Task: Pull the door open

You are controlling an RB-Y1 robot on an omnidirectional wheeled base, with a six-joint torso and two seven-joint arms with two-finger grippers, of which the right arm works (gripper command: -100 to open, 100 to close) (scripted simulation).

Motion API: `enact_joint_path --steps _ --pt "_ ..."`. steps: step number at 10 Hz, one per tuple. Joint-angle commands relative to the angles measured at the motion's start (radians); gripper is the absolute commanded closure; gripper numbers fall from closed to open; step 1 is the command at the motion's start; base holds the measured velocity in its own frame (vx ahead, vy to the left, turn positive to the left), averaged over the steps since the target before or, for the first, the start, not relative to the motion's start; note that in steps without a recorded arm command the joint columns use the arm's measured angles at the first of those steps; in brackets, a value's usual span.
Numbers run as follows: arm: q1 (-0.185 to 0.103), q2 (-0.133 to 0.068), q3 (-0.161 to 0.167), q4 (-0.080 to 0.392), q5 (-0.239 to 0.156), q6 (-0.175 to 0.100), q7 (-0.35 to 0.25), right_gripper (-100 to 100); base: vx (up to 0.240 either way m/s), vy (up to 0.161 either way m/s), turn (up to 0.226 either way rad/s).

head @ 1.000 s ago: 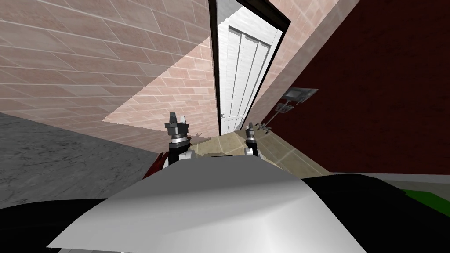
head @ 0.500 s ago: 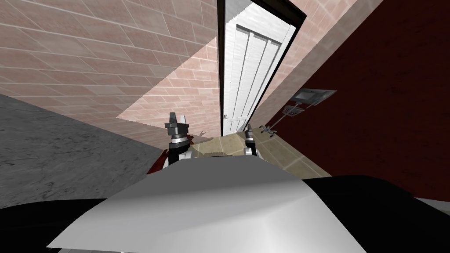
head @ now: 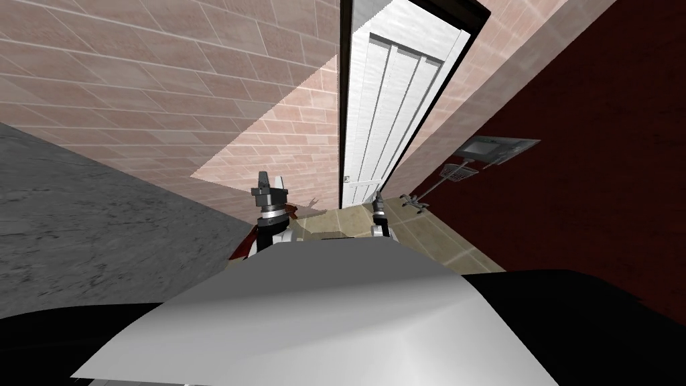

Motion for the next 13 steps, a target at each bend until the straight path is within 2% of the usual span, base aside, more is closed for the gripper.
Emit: enact_joint_path --steps 1,2,3,4,5,6,7,8,9,10,11,12,13 --pt "-0.023 -0.009 -0.005 0.05 -0.01 -0.015 -0.008 -100 0.079 -0.019 0.216" --pt "-0.023 -0.009 -0.005 0.071 -0.01 -0.015 -0.008 -100 0.063 -0.026 0.058" --pt "-0.041 -0.014 -0.009 0.097 -0.017 -0.026 -0.012 -100 0.057 -0.018 0.118" --pt "-0.041 -0.014 -0.009 0.118 -0.017 -0.026 -0.012 -100 0.046 -0.014 0.071" --pt "-0.059 -0.019 -0.012 0.161 -0.024 -0.038 -0.017 -100 0.055 -0.01 0.141" --pt "-0.059 -0.019 -0.012 0.166 -0.024 -0.038 -0.017 -100 0.042 -0.014 0.067" --pt "-0.077 -0.024 -0.016 0.2 -0.03 -0.049 -0.022 -100 0.044 -0.018 0.142" --pt "-0.077 -0.024 -0.016 0.214 -0.03 -0.049 -0.022 -100 0.043 -0.021 0.075" --pt "-0.096 -0.029 -0.02 0.25 -0.037 -0.06 -0.026 -100 0.052 -0.021 0.126" --pt "-0.096 -0.029 -0.02 0.261 -0.037 -0.06 -0.026 -100 0.042 -0.02 0.065" --pt "-0.113 -0.033 -0.023 0.296 -0.043 -0.071 -0.031 -100 0.049 -0.014 0.14" --pt "-0.113 -0.033 -0.023 0.308 -0.043 -0.071 -0.031 -100 0.045 -0.015 0.069" --pt "-0.131 -0.038 -0.027 0.348 -0.05 -0.081 -0.035 -100 0.055 -0.022 0.124"
